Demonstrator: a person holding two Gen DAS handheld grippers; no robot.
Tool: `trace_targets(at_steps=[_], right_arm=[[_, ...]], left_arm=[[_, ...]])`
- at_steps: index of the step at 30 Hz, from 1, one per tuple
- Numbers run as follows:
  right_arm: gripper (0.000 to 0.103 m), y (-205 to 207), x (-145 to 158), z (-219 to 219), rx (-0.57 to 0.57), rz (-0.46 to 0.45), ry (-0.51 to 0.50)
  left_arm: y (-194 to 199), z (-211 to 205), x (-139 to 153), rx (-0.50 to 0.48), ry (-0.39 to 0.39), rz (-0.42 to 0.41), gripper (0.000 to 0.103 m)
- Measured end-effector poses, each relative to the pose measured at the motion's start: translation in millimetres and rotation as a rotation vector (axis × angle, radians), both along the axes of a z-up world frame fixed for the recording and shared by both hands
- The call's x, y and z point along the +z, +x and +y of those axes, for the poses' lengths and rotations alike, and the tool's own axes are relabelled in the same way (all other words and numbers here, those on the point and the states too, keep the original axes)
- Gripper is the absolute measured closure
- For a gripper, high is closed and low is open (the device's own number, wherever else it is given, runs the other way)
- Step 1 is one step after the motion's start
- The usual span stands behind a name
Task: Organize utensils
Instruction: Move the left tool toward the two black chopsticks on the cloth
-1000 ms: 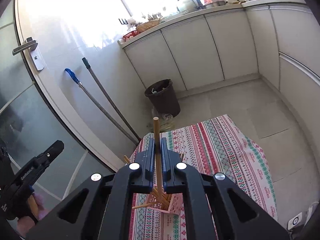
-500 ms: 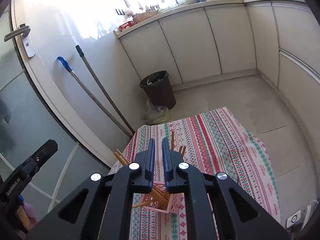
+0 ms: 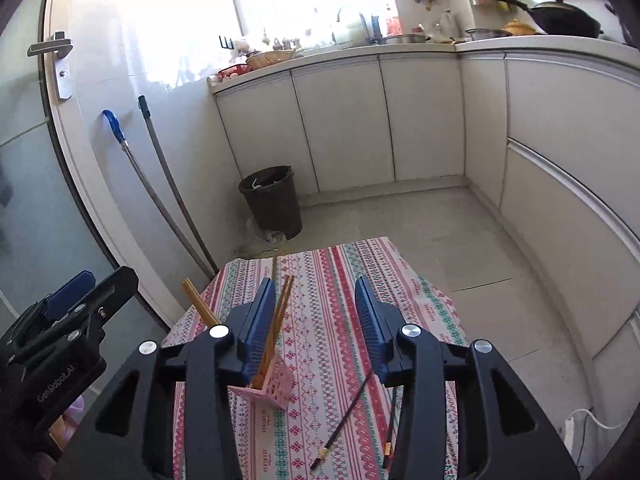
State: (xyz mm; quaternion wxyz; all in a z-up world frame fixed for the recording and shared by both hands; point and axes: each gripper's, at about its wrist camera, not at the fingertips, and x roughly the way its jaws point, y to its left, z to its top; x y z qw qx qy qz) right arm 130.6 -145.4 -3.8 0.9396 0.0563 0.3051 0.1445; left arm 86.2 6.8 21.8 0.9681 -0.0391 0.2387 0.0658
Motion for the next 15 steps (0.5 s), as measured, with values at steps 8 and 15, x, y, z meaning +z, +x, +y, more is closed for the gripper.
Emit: trace_targets(at_steps=[8,15], right_arm=[[0.034,-10.4,-8.7,-37.7,-0.110,-0.012,-0.025],[0.019,-12.7,-22.8,-59.0,-0.194,0.000,-0.066]], left_arm=[[-2.6,-25.4,-14.7,-0.039,0.028,0.019,0.028],[-1.4,-40.0,-18.5,-0.060,0.038,0.022,0.018]])
